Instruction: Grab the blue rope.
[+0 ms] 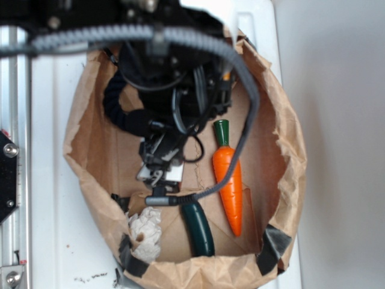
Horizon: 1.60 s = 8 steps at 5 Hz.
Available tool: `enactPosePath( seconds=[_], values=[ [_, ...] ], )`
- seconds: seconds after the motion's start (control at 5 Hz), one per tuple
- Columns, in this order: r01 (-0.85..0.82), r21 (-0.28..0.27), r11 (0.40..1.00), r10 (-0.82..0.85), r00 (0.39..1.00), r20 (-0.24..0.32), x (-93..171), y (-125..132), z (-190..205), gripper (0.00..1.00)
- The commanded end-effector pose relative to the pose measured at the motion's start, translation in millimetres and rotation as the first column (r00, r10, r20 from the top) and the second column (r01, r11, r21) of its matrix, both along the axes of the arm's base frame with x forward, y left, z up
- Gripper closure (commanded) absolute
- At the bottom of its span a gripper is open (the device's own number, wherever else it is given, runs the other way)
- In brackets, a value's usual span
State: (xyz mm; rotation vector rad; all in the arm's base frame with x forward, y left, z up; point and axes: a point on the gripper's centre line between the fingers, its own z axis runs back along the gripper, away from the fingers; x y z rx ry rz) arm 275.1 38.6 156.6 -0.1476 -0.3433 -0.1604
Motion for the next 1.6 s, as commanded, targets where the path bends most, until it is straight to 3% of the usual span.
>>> enactPosePath(
  seconds=[0.0,0.2,0.4,0.6,1.4],
  values=[
    [0.076,0.108,0.991,-0.077,0.997,0.002,5,-2,-43,0.0],
    [0.108,0.143,0.984,-0.102,0.994,-0.048,5,-3,-65,0.0],
    [0.115,0.108,0.987,-0.104,0.989,-0.105,4,-2,-75,0.0],
    [-0.028,0.138,0.99,0.044,0.993,-0.111,-1,-1,-75,0.0],
    [-0.028,0.138,0.99,0.044,0.993,-0.111,-1,-1,-75,0.0]
  ],
)
